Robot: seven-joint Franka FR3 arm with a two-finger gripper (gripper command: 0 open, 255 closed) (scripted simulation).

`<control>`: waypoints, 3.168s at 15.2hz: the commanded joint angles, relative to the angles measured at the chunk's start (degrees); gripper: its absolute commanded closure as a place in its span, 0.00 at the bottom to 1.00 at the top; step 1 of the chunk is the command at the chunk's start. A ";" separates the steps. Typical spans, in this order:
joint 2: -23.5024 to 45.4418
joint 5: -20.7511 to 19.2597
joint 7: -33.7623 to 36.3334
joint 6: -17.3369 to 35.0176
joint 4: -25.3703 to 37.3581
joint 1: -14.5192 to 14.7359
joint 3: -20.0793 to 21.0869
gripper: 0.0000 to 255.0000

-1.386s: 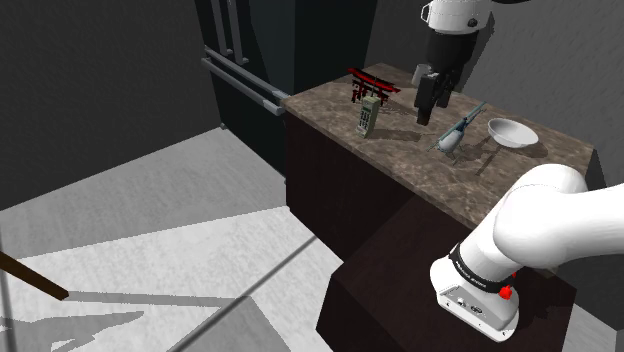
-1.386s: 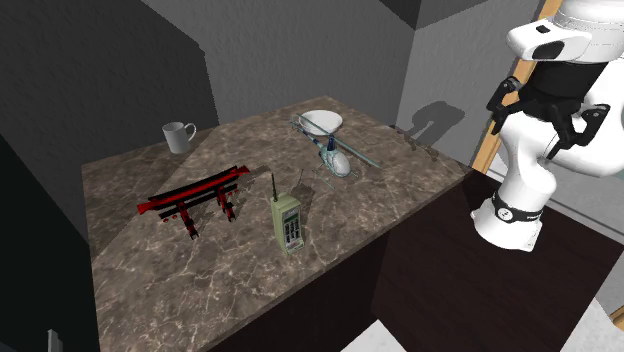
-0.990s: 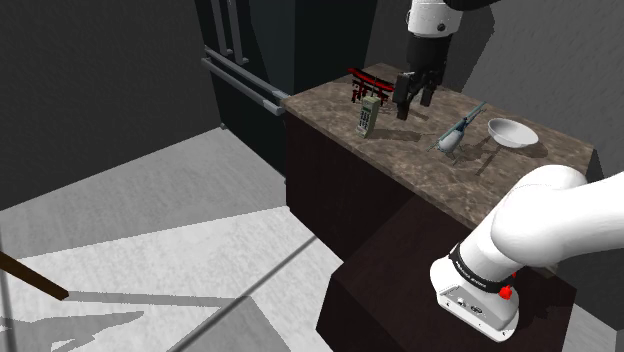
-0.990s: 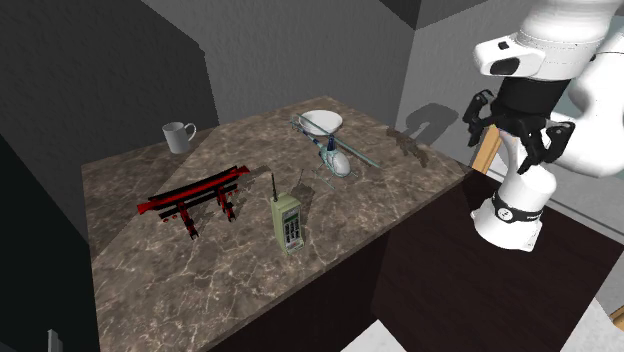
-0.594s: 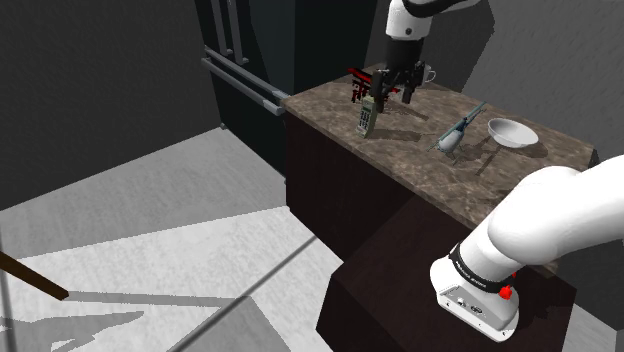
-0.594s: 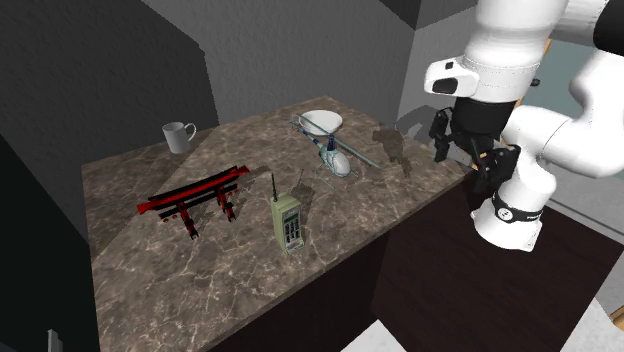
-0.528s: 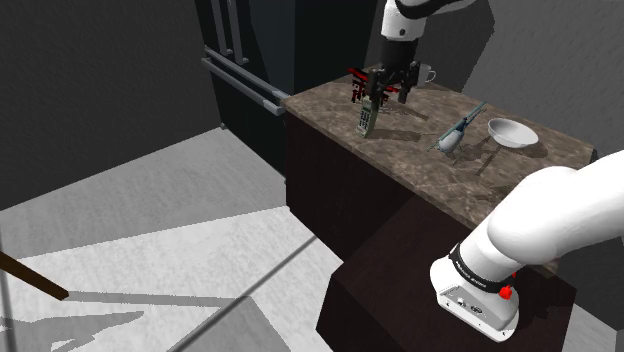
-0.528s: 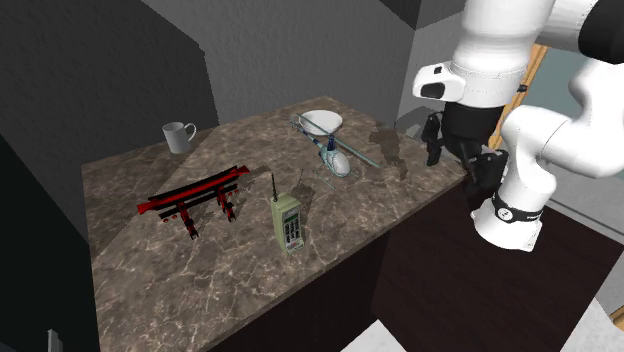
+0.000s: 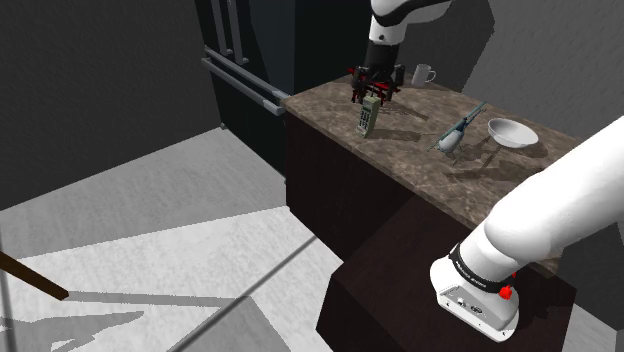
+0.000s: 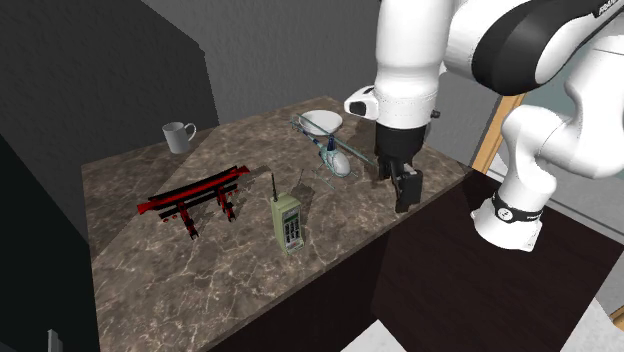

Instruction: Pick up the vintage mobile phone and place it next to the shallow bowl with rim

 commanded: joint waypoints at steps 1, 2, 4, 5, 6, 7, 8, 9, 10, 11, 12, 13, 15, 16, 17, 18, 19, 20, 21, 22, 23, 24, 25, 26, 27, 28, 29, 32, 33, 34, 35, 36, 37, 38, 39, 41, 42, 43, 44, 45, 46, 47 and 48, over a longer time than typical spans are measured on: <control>4.00 0.51 1.20 1.13 3.19 -0.97 -0.98 0.00; 5.86 0.84 1.84 1.70 4.62 -1.39 -1.41 0.00; 9.56 1.58 3.04 2.71 7.58 -2.25 -2.29 0.00; 11.39 2.00 3.62 3.14 9.11 -2.69 -2.73 0.00; 13.22 2.45 4.17 3.52 10.68 -3.14 -3.17 0.00; 15.04 2.93 4.71 3.86 12.28 -3.61 -3.61 0.00; 16.84 3.43 5.24 4.16 13.90 -4.08 -4.05 0.00; 18.65 3.96 5.76 4.41 15.56 -4.57 -4.47 0.00; 20.44 4.52 6.27 4.62 17.26 -5.09 -4.89 0.00; 22.23 5.10 6.77 4.79 18.98 -5.62 -5.30 0.00; 24.02 5.69 7.27 4.91 20.74 -6.17 -5.69 0.00; 25.80 6.31 7.77 5.00 22.53 -6.76 -6.07 0.00; 29.37 7.58 8.77 5.05 26.20 -8.00 -6.78 0.00; 31.15 8.24 9.29 5.01 28.10 -8.65 -7.11 0.00; 32.93 8.90 9.81 4.94 30.02 -9.33 -7.43 0.00; 32.97 8.91 9.82 4.94 30.07 -9.37 -7.42 0.00; 33.14 8.97 9.78 5.63 29.54 -9.34 -7.37 0.00; 33.32 9.03 9.73 6.32 29.02 -9.31 -7.34 0.00; 33.51 9.10 9.68 7.01 28.53 -9.29 -7.30 0.00; 33.72 9.17 9.63 7.69 28.04 -9.26 -7.26 0.00; 33.93 9.25 9.58 8.37 27.58 -9.24 -7.21 0.00; 34.16 9.33 9.53 9.04 27.13 -9.21 -7.17 0.00; 34.53 9.45 9.44 10.09 26.44 -9.18 -7.10 0.00; 34.52 9.45 9.44 10.09 26.43 -9.18 -7.10 0.00; 34.53 9.45 9.44 10.09 26.44 -9.18 -7.10 0.00; 34.53 9.45 9.44 10.09 26.44 -9.18 -7.10 0.00; 34.53 9.45 9.44 10.09 26.44 -9.18 -7.10 0.00; 34.53 9.45 9.44 10.09 26.44 -9.18 -7.10 0.00; 34.53 9.45 9.44 10.08 26.45 -9.18 -7.10 0.00; 34.53 9.45 9.44 10.08 26.45 -9.18 -7.10 1.00; 34.53 9.45 9.44 10.08 26.45 -9.18 -7.10 1.00; 34.53 9.45 9.44 10.09 26.45 -9.18 -7.10 1.00; 34.53 9.45 9.44 10.09 26.44 -9.18 -7.10 1.00; 34.53 9.45 9.44 10.09 26.44 -9.18 -7.10 1.00; 34.53 9.45 9.44 10.08 26.44 -9.18 -7.10 1.00; 34.53 9.45 9.44 10.09 26.44 -9.18 -7.10 1.00; 34.53 9.45 9.44 10.08 26.44 -9.18 -7.10 1.00; 34.53 9.45 9.44 10.09 26.44 -9.18 -7.10 1.00; 34.23 9.36 9.53 9.46 26.78 -9.17 -7.14 1.00; 33.94 9.27 9.62 8.82 27.14 -9.16 -7.18 1.00; 33.67 9.19 9.71 8.17 27.53 -9.15 -7.21 1.00; 33.41 9.11 9.79 7.52 27.92 -9.14 -7.24 1.00; 33.15 9.03 9.88 6.87 28.33 -9.14 -7.28 1.00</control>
